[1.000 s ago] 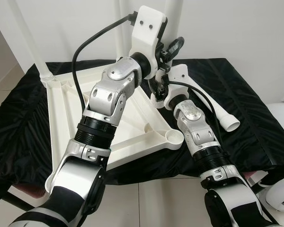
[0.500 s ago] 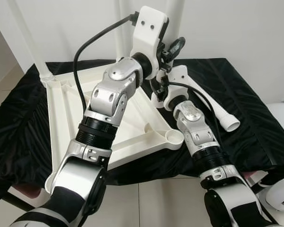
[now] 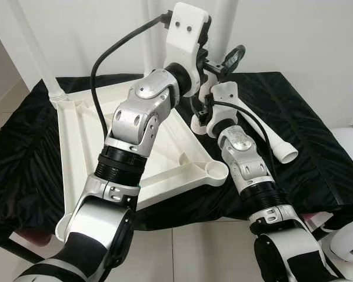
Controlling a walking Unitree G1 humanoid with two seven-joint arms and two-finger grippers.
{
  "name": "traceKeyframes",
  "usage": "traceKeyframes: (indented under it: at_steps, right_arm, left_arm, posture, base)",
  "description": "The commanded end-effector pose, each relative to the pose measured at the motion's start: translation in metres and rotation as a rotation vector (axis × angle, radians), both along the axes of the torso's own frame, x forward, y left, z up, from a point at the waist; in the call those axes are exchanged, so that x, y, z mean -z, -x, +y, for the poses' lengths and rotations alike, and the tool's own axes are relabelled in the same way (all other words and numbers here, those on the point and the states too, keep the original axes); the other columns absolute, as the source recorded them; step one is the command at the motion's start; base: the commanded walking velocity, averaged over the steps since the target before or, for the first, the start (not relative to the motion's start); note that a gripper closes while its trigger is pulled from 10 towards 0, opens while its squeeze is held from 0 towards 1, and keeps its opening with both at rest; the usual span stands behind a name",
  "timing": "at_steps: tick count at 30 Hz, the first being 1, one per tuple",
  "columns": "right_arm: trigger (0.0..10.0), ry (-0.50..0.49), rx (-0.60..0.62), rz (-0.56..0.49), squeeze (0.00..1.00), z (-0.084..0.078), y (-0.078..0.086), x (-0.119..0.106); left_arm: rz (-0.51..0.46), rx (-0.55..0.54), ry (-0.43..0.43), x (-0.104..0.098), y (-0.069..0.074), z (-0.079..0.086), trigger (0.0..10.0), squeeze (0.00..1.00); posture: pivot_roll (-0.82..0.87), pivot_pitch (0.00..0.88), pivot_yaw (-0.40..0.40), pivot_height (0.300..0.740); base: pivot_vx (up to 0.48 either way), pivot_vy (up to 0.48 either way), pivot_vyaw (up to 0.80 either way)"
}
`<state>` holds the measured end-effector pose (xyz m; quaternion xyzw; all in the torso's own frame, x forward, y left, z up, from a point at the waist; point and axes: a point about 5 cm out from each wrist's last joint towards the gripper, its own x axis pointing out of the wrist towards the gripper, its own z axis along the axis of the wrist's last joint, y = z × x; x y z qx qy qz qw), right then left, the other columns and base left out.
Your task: Building children table
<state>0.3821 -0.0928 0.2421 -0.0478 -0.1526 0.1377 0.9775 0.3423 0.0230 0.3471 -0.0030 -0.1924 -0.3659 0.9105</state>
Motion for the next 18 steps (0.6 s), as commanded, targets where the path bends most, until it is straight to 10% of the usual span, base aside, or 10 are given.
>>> traceKeyframes:
  at_steps: [1,18]
  right_arm:
    - [10.0,-0.019,0.008,-0.017,0.0,0.001,-0.001,-0.006]
    - [10.0,-0.049,0.124,0.002,0.0,-0.033,-0.005,-0.002]
  left_arm:
    - [0.004,0.004,-0.018,0.003,0.002,0.001,10.0,0.0]
    - [0.061,0.006,0.044,0.005,-0.001,0.03,10.0,0.0]
  posture:
    - [-0.06,0.027,0.044,0.74]
    - [-0.06,0.043,0.046,0.74]
  base:
    - [0.0,0.0,0.0]
    - [0.0,0.0,0.0]
